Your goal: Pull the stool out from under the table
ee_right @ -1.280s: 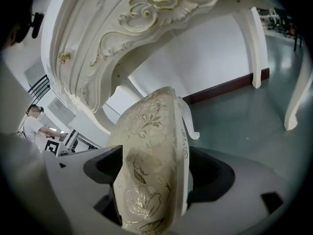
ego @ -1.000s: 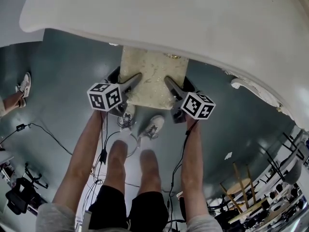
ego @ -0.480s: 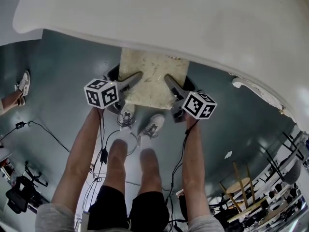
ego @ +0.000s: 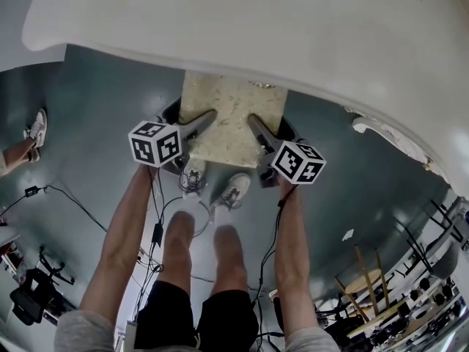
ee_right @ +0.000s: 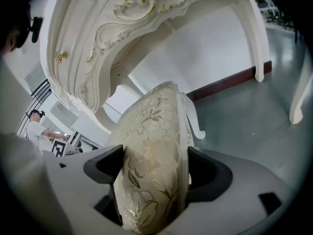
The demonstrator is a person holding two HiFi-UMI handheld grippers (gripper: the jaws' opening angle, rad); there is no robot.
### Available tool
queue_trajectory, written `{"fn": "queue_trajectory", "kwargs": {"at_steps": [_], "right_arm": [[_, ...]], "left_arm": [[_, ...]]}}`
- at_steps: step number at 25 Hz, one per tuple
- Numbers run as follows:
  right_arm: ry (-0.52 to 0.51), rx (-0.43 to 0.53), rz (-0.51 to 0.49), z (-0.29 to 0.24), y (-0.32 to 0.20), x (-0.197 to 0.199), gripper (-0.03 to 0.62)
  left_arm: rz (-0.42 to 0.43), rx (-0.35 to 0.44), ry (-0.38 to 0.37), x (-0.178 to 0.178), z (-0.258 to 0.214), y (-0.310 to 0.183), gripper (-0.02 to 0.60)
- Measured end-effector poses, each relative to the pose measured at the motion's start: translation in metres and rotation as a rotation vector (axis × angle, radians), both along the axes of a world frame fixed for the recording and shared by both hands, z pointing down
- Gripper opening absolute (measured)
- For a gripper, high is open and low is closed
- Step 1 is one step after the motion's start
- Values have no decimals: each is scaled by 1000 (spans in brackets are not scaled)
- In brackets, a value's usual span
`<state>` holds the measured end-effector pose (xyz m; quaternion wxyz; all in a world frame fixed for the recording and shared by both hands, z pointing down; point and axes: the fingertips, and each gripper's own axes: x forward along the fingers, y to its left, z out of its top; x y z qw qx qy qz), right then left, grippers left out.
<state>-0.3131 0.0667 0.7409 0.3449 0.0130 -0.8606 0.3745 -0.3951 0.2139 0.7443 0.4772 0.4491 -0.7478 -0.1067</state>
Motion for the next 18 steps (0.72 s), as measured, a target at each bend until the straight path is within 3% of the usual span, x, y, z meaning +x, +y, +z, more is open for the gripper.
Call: {"fn": "queue_trajectory", "kwargs": {"at_steps": [11,18], "right_arm": [[30,11,66,-23,-14,32,408],[7,16,172,-44,-42,74,408]], "left_arm": [[7,-29,30,25,-23,-14,426],[108,-20,8,51,-44,-51,426]]}}
